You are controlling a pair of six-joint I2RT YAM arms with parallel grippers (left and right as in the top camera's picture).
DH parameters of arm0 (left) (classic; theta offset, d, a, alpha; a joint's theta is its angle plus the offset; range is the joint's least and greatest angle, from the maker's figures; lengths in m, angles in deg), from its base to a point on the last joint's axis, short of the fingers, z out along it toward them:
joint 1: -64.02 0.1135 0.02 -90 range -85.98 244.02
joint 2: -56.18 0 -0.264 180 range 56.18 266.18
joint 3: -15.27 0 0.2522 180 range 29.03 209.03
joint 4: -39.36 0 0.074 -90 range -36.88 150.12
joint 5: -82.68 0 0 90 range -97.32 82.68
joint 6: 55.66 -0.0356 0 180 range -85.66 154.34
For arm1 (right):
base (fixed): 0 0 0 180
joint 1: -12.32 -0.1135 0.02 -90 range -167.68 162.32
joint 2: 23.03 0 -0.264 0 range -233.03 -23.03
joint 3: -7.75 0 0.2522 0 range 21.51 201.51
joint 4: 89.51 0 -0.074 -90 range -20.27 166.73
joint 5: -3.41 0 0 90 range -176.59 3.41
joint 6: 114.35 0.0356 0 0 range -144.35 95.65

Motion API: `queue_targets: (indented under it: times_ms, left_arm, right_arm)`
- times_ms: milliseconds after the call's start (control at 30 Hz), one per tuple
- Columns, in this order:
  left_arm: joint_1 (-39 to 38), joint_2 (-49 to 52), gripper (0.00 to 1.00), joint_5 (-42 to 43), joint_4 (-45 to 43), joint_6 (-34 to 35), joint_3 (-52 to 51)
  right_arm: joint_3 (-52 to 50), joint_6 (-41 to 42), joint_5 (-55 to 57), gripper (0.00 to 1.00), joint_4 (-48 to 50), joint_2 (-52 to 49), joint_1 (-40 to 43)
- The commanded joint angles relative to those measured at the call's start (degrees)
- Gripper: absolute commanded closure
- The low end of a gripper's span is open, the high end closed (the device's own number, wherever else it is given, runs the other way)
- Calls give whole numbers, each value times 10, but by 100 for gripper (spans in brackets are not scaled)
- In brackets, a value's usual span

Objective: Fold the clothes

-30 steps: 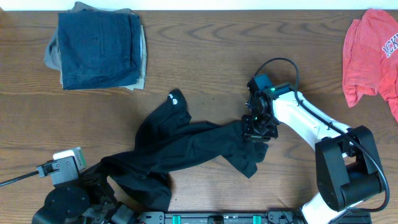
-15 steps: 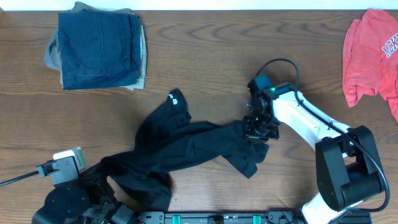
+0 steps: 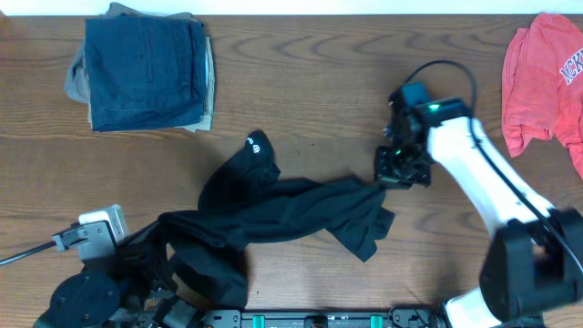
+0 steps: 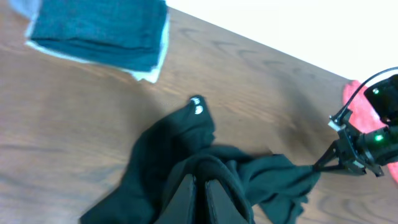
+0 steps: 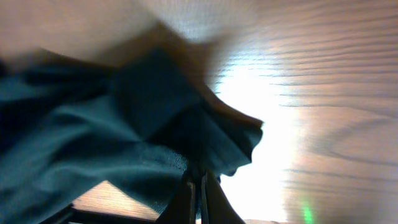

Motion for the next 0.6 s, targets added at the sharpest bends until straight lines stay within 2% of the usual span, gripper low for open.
queue_targets:
  times_ms: [0,200,567]
  left_arm:
    - [0,12,94,40,-16,-29,5]
    - [0,104,94,91,17,-66,80]
    - [0,374,94,90,234,-136,402]
  right_arm:
    - [41,-10,26,99,-21,54,34]
    - [142,-51,26,99,-93,125,134]
    - [386,-115,25,99,-242,183,337]
